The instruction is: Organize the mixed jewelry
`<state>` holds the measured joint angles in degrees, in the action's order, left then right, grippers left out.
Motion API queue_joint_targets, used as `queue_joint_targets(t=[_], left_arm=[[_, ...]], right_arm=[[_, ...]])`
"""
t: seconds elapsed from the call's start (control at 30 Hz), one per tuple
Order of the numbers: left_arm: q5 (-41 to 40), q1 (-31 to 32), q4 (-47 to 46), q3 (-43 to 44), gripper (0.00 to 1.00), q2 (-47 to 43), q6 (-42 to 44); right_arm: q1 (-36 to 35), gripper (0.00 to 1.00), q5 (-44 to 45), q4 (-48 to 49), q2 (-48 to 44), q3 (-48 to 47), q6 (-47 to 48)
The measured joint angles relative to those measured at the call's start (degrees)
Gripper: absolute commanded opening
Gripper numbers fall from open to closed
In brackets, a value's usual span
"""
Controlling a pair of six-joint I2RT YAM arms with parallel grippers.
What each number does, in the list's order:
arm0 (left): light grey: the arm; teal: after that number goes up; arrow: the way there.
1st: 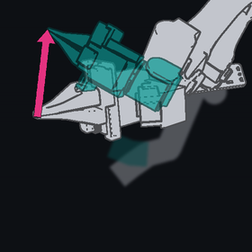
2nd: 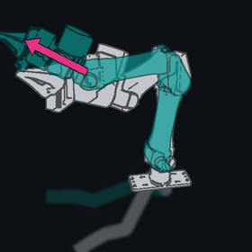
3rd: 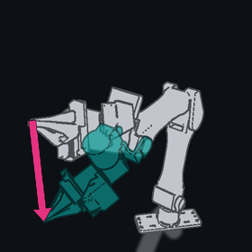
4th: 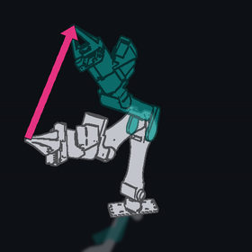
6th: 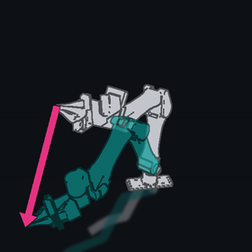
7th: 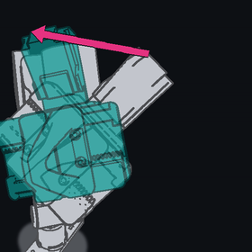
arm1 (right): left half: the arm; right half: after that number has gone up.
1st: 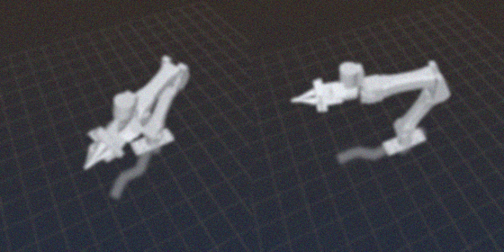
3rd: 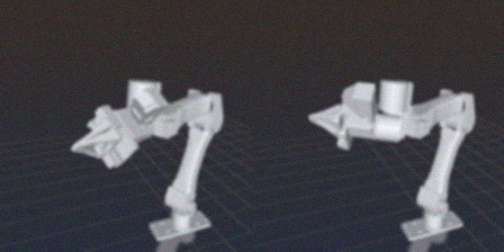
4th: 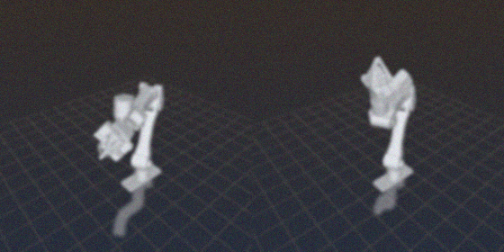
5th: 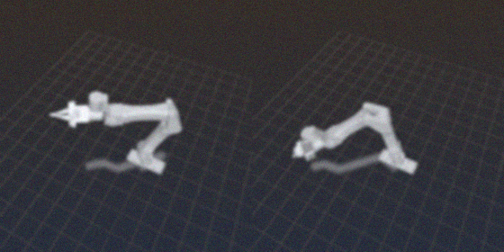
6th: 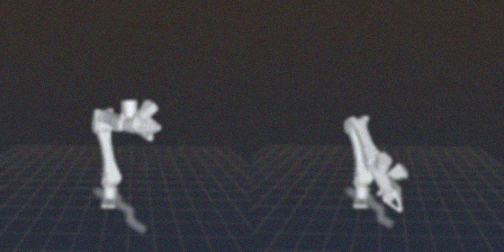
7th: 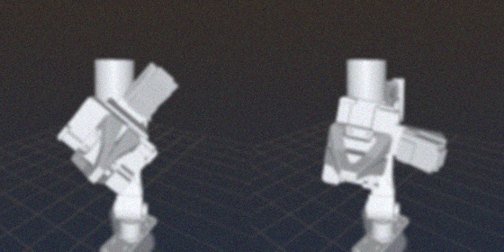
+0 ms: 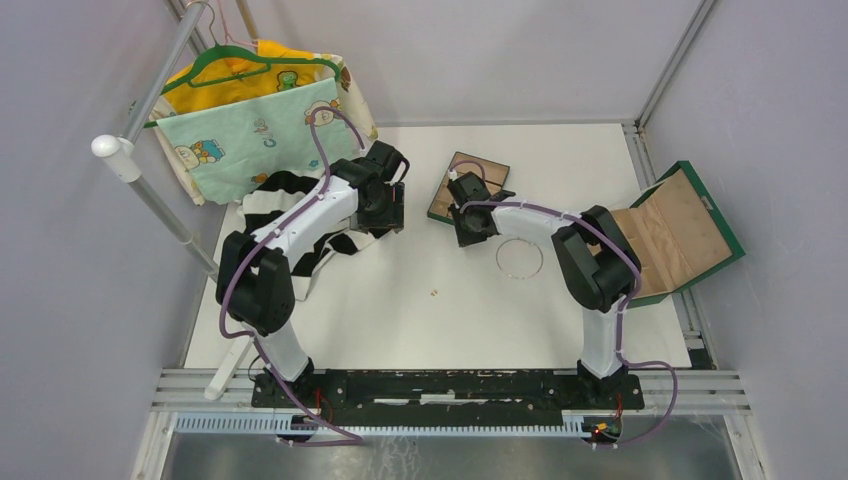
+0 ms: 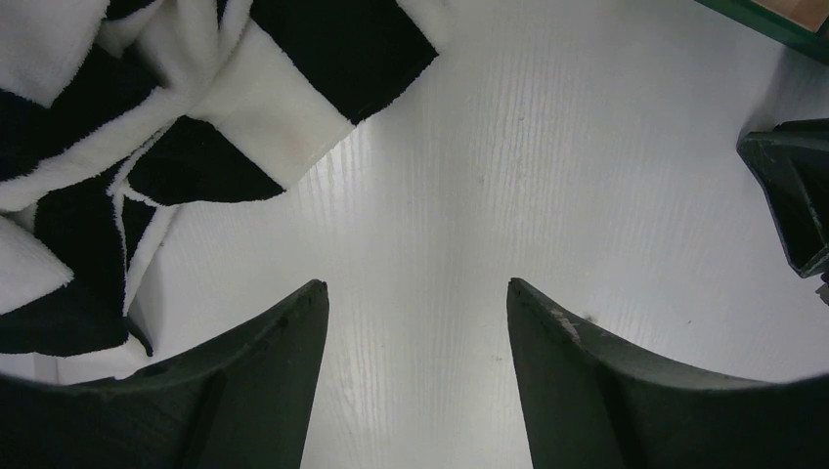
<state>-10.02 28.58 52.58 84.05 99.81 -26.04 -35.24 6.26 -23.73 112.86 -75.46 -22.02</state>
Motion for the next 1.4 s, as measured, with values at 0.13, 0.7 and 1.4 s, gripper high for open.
queue_joint_targets(t=[0.13, 0.7, 1.4], left_arm=[[-0.02, 0.0, 0.0, 0.0, 0.73, 0.0, 0.02], [5.62, 0.13, -1.49, 0.0, 0.75, 0.15, 1.01], [16.98, -1.79, -4.74, -2.4, 0.77, 2.89, 3.37]], right_arm=[[0.0, 0.21, 0.13, -0.35, 0.7, -1.07, 0.26], [0.13, 0.13, -0.42, -0.83, 0.61, -1.07, 0.55], [9.46, 0.2, -23.96, 5.29, -11.78, 9.42, -2.56]])
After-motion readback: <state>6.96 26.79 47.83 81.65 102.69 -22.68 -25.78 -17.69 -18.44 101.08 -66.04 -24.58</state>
